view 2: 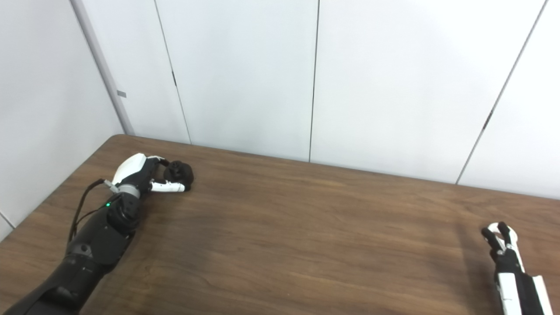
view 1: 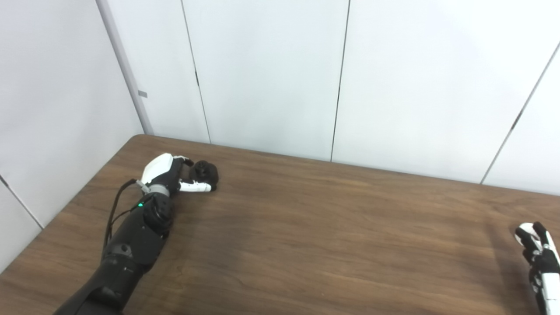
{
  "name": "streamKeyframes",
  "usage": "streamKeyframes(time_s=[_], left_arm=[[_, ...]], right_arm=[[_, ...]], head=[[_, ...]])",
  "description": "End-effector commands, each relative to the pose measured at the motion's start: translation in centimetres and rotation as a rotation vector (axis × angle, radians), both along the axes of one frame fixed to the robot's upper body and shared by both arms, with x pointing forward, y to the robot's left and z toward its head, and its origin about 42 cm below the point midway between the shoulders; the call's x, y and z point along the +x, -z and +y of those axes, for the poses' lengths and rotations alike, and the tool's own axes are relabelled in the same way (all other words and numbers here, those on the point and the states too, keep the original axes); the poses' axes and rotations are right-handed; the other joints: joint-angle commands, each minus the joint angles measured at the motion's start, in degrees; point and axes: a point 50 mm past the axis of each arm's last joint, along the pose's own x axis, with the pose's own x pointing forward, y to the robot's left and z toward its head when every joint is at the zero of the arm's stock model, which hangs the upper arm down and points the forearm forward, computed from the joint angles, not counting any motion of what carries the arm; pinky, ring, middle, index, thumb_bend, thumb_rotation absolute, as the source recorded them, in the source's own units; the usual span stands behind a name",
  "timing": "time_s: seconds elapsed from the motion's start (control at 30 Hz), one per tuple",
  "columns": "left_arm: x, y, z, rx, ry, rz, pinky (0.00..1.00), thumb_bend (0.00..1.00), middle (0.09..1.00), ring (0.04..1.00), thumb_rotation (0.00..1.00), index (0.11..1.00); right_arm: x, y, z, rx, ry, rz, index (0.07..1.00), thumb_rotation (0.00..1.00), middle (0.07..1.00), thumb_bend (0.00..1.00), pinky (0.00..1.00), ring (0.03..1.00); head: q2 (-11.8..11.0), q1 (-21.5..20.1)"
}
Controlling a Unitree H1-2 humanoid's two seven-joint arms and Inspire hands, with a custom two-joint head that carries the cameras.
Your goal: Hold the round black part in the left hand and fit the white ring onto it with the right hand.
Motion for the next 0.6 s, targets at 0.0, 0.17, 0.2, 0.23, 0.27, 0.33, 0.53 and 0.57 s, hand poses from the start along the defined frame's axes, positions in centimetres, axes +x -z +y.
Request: streamKeyframes(time_s=[0.0,0.17,0.2,0.23,0.27,0.33,0.53,0.57], left_arm=[[1.36,-3.14,0.09,-0.023,-0.008,-0.095,1.0,0.93,0.946,1.0,0.37,0.802],[1.33,-2.92,-0.18,-0.085,-0.001,-0.091,1.0,0.93,0.955,1.0,0.36,0.805],[1.28,-2.93,-0.29,-0.09,0.003,-0.091,1.0,0.93,0.956,1.0,0.37,0.807],[1.23,-2.95,-0.37,-0.094,0.005,-0.091,1.0,0.93,0.96,1.0,0.37,0.808],[1.2,-2.96,-0.48,-0.095,0.007,-0.092,1.0,0.93,0.961,1.0,0.37,0.809],[1.22,-2.92,-0.6,-0.09,0.012,-0.088,1.0,0.93,0.959,1.0,0.36,0.809],[1.4,-2.82,-0.63,-0.086,0.007,-0.08,1.0,0.88,0.957,1.0,0.29,0.808],[1.42,-2.81,-0.62,-0.081,0.011,-0.081,1.0,0.87,0.958,1.0,0.28,0.806]], right_arm=[[-2.34,3.79,0.75,0.046,0.022,0.1,1.0,1.0,0.925,0.71,1.0,0.976],[-2.43,3.74,0.76,0.044,0.029,0.109,0.998,1.0,0.925,0.71,1.0,0.981],[-2.45,3.69,0.75,0.042,0.029,0.109,0.998,1.0,0.925,0.71,1.0,0.979],[-2.47,3.66,0.75,0.041,0.028,0.108,0.998,1.0,0.925,0.71,1.0,0.979],[-2.45,3.66,0.73,0.043,0.028,0.108,0.999,1.0,0.926,0.71,1.0,0.979],[-2.36,3.72,0.72,0.048,0.027,0.105,0.999,1.0,0.924,0.71,1.0,0.978],[-2.42,3.84,0.72,0.045,0.025,0.109,1.0,1.0,0.928,0.69,1.0,0.986],[-2.43,3.84,0.71,0.039,0.027,0.108,1.0,1.0,0.93,0.69,1.0,0.986]], head=[[0.1,0.1],[0.1,0.1],[0.3,0.1],[0.3,0.1],[0.4,0.1],[0.3,0.1],[0.3,0.0],[0.3,0.0]])
